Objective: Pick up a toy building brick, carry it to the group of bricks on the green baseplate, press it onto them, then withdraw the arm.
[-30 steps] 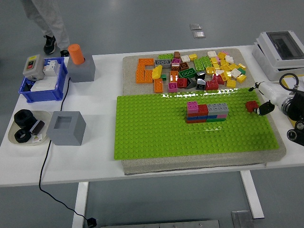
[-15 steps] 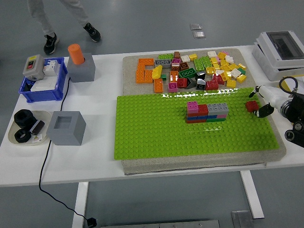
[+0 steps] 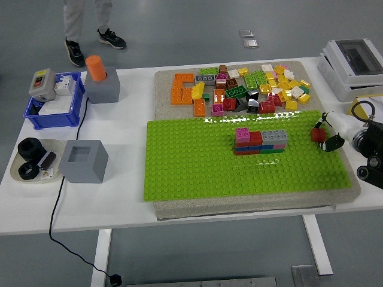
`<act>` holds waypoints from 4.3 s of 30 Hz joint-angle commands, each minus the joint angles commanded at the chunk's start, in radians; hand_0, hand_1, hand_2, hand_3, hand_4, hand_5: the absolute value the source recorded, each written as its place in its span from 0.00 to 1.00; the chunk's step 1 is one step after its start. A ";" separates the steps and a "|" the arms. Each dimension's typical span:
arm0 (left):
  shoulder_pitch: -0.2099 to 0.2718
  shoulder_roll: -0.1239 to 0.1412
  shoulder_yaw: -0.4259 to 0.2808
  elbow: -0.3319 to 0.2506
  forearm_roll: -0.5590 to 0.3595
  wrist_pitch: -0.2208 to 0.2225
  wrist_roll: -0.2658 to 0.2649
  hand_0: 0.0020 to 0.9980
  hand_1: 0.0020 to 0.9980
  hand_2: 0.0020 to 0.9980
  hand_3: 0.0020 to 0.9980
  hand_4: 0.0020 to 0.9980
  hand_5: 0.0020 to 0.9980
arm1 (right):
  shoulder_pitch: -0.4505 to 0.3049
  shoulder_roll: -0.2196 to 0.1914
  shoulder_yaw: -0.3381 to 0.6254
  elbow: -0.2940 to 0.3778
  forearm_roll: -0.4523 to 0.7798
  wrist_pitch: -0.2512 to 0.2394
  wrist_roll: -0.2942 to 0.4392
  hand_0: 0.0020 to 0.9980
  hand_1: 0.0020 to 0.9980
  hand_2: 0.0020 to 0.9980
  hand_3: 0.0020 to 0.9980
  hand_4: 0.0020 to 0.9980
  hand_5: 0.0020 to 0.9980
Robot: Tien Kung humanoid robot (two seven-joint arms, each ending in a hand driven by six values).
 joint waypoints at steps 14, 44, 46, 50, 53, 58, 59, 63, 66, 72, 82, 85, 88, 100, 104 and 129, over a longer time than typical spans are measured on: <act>0.000 -0.002 0.008 0.000 -0.008 0.000 -0.005 0.80 0.76 0.74 0.81 0.87 0.58 | -0.002 0.005 -0.001 -0.007 0.022 -0.013 0.012 0.91 0.96 0.97 0.61 0.62 0.01; 0.005 -0.005 0.008 0.001 -0.005 0.001 -0.005 0.80 0.76 0.74 0.81 0.87 0.59 | -0.021 -0.057 -0.090 0.091 0.087 -0.255 0.059 0.89 0.94 0.92 0.57 0.44 0.04; 0.007 -0.005 0.006 0.001 -0.002 0.002 -0.005 0.80 0.76 0.75 0.81 0.86 0.59 | -0.032 -0.066 -0.053 0.126 0.054 -0.271 0.046 0.89 0.95 0.94 0.55 0.45 0.04; 0.007 -0.005 0.002 0.002 0.005 0.003 -0.005 0.80 0.76 0.75 0.81 0.86 0.59 | -0.046 -0.071 0.016 0.198 -0.016 -0.288 0.018 0.89 0.95 0.94 0.55 0.45 0.04; 0.008 -0.005 0.001 0.003 0.008 0.004 -0.006 0.81 0.77 0.75 0.81 0.87 0.59 | -0.051 -0.067 0.047 0.246 -0.052 -0.293 0.002 0.90 0.99 0.99 0.53 0.45 0.04; 0.009 -0.006 0.000 0.003 0.010 0.006 -0.007 0.81 0.78 0.76 0.81 0.87 0.58 | -0.055 -0.055 0.067 0.309 -0.071 -0.294 -0.018 0.92 1.00 1.00 0.53 0.45 0.04; 0.009 -0.005 0.000 0.003 0.011 0.006 -0.008 0.81 0.78 0.76 0.81 0.87 0.58 | -0.056 -0.050 0.068 0.321 -0.073 -0.294 -0.022 0.92 1.00 1.00 0.53 0.45 0.04; 0.008 -0.005 0.002 0.003 0.009 0.006 -0.009 0.81 0.78 0.76 0.81 0.87 0.58 | -0.058 -0.037 0.069 0.357 -0.079 -0.294 -0.033 0.92 1.00 1.00 0.53 0.45 0.04; 0.008 -0.005 0.002 0.003 0.007 0.007 -0.009 0.82 0.79 0.76 0.81 0.87 0.58 | -0.059 -0.031 0.068 0.375 -0.083 -0.293 -0.039 0.93 1.00 0.99 0.53 0.46 0.04; 0.008 -0.005 0.003 0.004 0.005 0.008 -0.010 0.82 0.79 0.76 0.81 0.87 0.58 | -0.054 -0.019 0.060 0.409 -0.089 -0.294 -0.046 0.93 1.00 0.99 0.53 0.47 0.04; 0.007 -0.006 0.004 0.004 0.006 0.007 -0.011 0.82 0.79 0.77 0.81 0.87 0.58 | -0.039 0.015 0.028 0.400 -0.068 -0.289 -0.051 0.93 1.00 0.99 0.53 0.48 0.04; 0.006 -0.005 0.002 0.004 0.007 0.007 -0.011 0.82 0.79 0.77 0.81 0.87 0.58 | -0.035 0.027 0.016 0.387 -0.057 -0.288 -0.049 0.93 1.00 0.99 0.53 0.48 0.04; 0.006 -0.005 0.002 0.004 0.007 0.008 -0.011 0.82 0.79 0.77 0.81 0.87 0.58 | -0.033 0.034 0.008 0.378 -0.048 -0.287 -0.046 0.94 1.00 0.99 0.53 0.48 0.04; 0.006 -0.005 0.002 0.003 0.007 0.007 -0.011 0.82 0.79 0.77 0.80 0.87 0.58 | -0.021 0.056 -0.011 0.383 -0.042 -0.291 -0.041 0.94 1.00 0.99 0.53 0.49 0.04; 0.006 -0.005 0.003 0.004 0.005 0.007 -0.011 0.82 0.79 0.77 0.80 0.87 0.58 | -0.017 0.060 -0.017 0.382 -0.036 -0.291 -0.040 0.94 1.00 0.99 0.53 0.49 0.04; 0.005 -0.006 0.016 0.004 -0.006 0.005 -0.019 0.82 0.79 0.77 0.80 0.87 0.58 | -0.001 0.080 -0.047 0.339 -0.006 -0.291 -0.023 0.94 1.00 0.98 0.53 0.50 0.04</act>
